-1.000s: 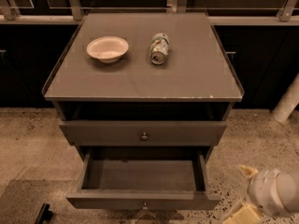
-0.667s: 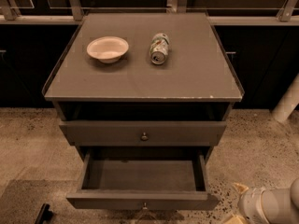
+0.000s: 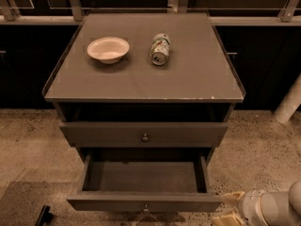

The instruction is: Close middle drawer

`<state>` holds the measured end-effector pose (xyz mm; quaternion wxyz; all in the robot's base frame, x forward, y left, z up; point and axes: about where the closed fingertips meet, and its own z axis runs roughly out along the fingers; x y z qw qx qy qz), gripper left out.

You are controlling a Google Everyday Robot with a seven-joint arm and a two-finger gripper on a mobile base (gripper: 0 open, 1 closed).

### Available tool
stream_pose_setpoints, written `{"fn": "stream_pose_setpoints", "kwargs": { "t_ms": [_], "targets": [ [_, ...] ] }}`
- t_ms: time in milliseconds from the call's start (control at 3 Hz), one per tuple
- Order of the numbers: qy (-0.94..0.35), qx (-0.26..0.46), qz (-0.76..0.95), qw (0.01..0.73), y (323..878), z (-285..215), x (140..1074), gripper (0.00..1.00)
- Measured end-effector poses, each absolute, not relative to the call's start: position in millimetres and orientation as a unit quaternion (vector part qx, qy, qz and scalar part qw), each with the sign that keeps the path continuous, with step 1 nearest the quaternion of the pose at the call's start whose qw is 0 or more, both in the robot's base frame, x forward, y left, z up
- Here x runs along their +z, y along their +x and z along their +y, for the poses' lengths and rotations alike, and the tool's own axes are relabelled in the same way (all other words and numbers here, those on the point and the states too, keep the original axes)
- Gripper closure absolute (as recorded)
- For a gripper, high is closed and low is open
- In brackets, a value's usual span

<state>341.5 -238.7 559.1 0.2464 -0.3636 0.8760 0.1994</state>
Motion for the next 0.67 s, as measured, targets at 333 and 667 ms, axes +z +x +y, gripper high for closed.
{"fn": "stream_pose_setpoints", "kwargs": {
  "t_ms": [333, 667],
  "targets": [
    [-0.363, 0.199, 0.876, 0.246, 341.6, -238.7, 559.0, 0.65],
    [-0.346, 0.205, 0.884, 0.240, 342.8, -241.4, 546.0, 0.89]
  ]
}}
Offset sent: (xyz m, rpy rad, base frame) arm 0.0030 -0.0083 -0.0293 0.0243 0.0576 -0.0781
